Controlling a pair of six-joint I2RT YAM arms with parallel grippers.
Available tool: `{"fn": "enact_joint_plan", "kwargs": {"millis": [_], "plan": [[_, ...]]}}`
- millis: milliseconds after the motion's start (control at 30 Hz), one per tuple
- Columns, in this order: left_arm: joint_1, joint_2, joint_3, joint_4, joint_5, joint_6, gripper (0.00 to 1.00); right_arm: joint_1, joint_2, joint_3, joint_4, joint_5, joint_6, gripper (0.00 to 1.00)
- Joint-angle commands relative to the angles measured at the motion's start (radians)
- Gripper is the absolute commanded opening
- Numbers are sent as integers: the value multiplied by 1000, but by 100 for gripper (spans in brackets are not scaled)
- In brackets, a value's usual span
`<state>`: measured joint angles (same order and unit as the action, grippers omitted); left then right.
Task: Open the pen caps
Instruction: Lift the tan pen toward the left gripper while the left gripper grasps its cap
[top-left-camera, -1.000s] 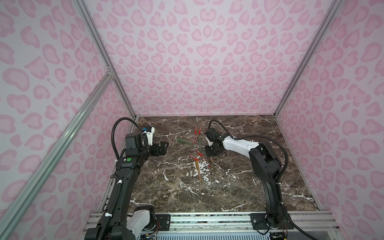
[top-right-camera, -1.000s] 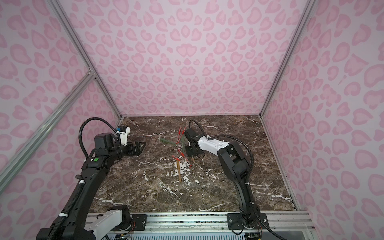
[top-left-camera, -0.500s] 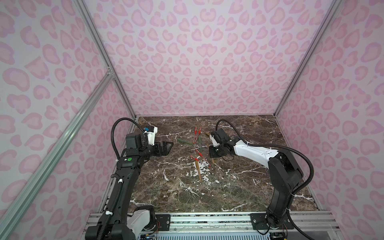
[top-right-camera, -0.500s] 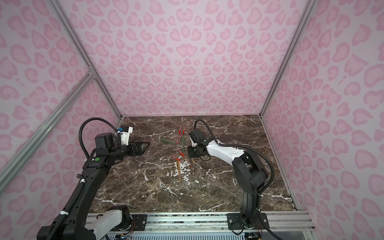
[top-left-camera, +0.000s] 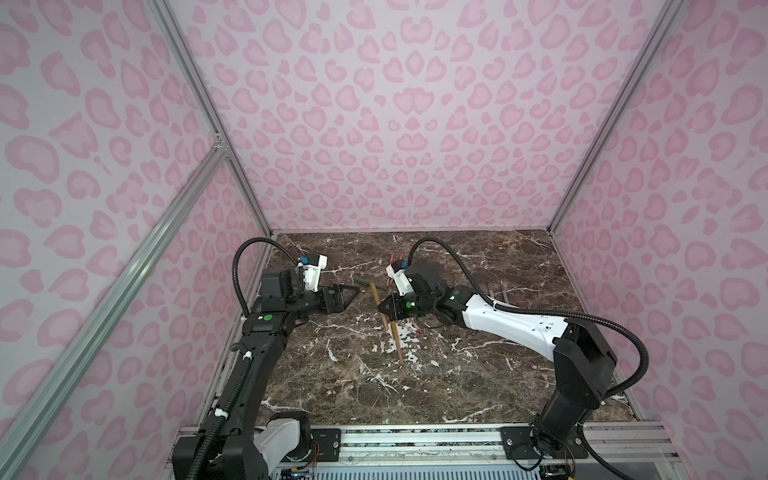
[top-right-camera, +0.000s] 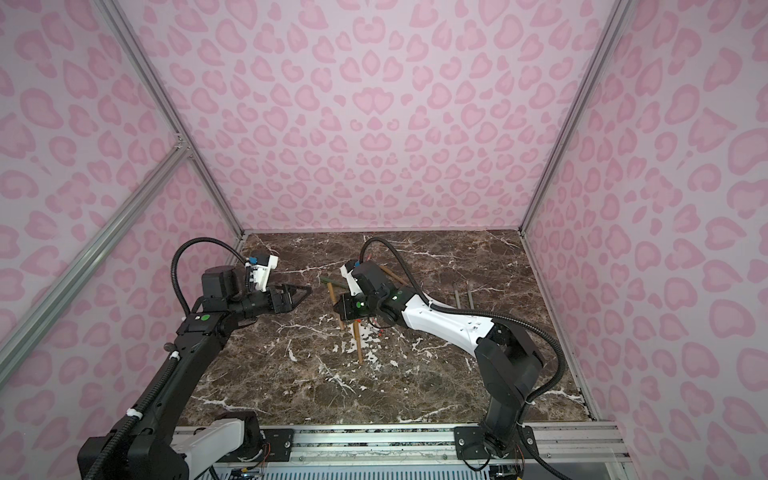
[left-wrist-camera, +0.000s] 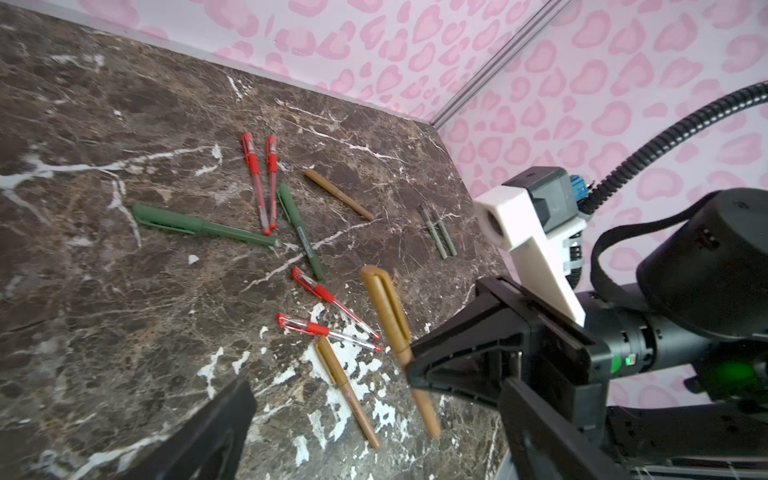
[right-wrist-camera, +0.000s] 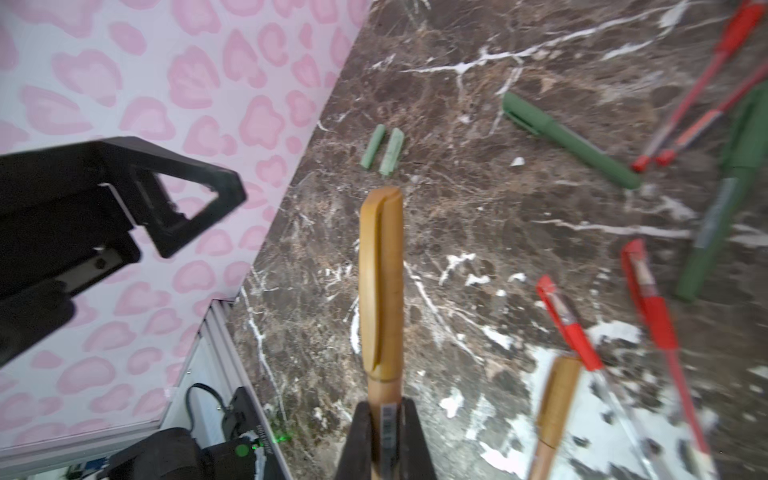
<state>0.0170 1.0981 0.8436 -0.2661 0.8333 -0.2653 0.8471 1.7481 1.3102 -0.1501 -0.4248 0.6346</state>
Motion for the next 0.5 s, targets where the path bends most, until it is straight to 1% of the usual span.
{"fn": "enact_joint_plan", "kwargs": {"millis": [0, 67, 167, 267, 367, 467], "plan": [[-4, 4, -7, 75, 49, -40, 91, 18, 22, 6, 139, -97, 76, 0], [-16, 2, -21, 97, 51, -41, 87, 33, 37, 22, 147, -116, 78, 0], [-17, 12, -20, 91, 27, -59, 82, 52, 62, 76, 91, -103, 60, 0], [-25, 9, -26, 99, -8, -69, 79, 74, 69, 86, 101, -89, 62, 0], [-32, 14, -37, 111, -13, -77, 78, 85, 93, 115, 78, -84, 55, 0], [-32, 15, -33, 102, -22, -91, 71, 96, 101, 137, 72, -78, 54, 0]]}}
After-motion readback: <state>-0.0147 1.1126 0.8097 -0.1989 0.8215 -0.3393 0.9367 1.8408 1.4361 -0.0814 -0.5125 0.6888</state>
